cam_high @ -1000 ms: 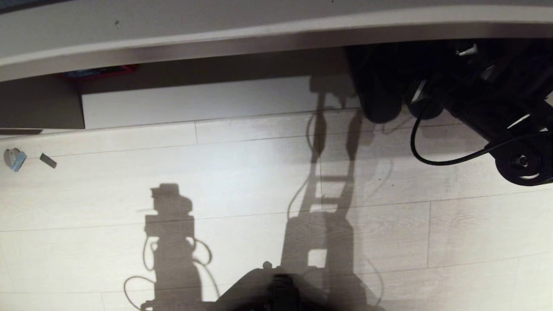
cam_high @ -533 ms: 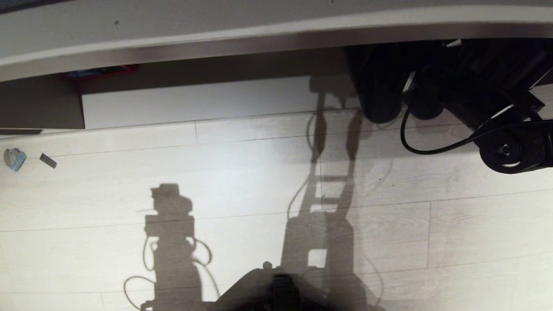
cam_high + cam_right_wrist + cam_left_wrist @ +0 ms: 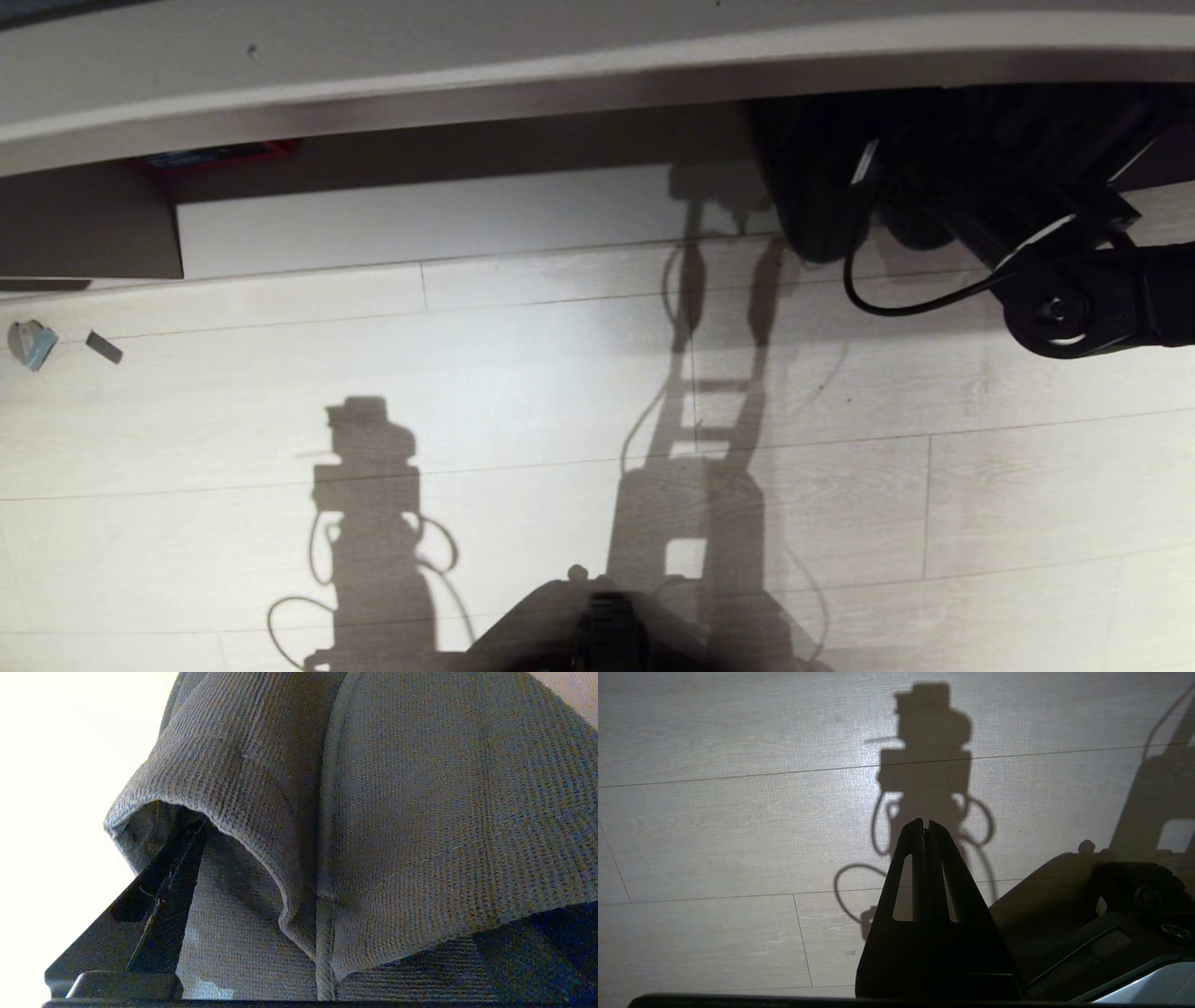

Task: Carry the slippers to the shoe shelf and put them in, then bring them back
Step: Pick up the slippers in the shoe cabinet

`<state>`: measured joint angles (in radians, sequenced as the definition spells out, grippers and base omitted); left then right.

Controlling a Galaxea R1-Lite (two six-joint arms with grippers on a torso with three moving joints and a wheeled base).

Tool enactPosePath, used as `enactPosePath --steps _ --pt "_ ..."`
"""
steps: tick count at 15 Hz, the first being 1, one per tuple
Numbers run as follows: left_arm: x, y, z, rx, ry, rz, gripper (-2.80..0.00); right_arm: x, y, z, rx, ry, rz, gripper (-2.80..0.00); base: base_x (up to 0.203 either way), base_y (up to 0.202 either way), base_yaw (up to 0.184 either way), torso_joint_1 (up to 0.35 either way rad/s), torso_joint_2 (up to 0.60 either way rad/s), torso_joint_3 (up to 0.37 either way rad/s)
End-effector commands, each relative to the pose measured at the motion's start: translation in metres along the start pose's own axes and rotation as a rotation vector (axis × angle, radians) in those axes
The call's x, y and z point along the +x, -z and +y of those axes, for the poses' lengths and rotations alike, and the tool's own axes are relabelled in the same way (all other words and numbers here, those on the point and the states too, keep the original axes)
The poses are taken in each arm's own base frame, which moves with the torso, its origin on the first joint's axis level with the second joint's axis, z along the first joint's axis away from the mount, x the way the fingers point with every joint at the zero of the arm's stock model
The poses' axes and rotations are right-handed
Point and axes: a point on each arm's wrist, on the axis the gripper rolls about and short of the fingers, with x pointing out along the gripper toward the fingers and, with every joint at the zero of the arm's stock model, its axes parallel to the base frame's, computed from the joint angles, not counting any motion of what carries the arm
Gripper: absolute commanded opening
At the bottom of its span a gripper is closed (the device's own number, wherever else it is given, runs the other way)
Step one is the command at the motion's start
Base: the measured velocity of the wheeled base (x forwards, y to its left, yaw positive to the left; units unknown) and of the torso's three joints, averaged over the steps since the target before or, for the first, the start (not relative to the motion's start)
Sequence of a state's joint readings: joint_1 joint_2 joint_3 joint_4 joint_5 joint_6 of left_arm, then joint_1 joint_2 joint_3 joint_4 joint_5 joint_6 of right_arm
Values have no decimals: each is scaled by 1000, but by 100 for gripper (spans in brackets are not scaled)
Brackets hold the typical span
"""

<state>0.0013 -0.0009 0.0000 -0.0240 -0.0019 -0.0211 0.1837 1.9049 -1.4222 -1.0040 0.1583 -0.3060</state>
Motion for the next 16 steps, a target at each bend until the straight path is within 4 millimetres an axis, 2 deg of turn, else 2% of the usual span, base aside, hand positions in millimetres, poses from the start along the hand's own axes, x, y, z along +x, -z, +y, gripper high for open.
enactPosePath --steps 1,9,16 --pt "1 2 0 0 -1 8 -280 4 0 3 0 -2 -16 -280 0 0 0 0 0 0" --pt "1 2 0 0 -1 8 -280 3 -8 7 8 -1 -26 -280 0 0 0 0 0 0" --pt "1 2 0 0 -1 8 -280 -9 -32 5 16 -8 -28 -280 0 0 0 0 0 0"
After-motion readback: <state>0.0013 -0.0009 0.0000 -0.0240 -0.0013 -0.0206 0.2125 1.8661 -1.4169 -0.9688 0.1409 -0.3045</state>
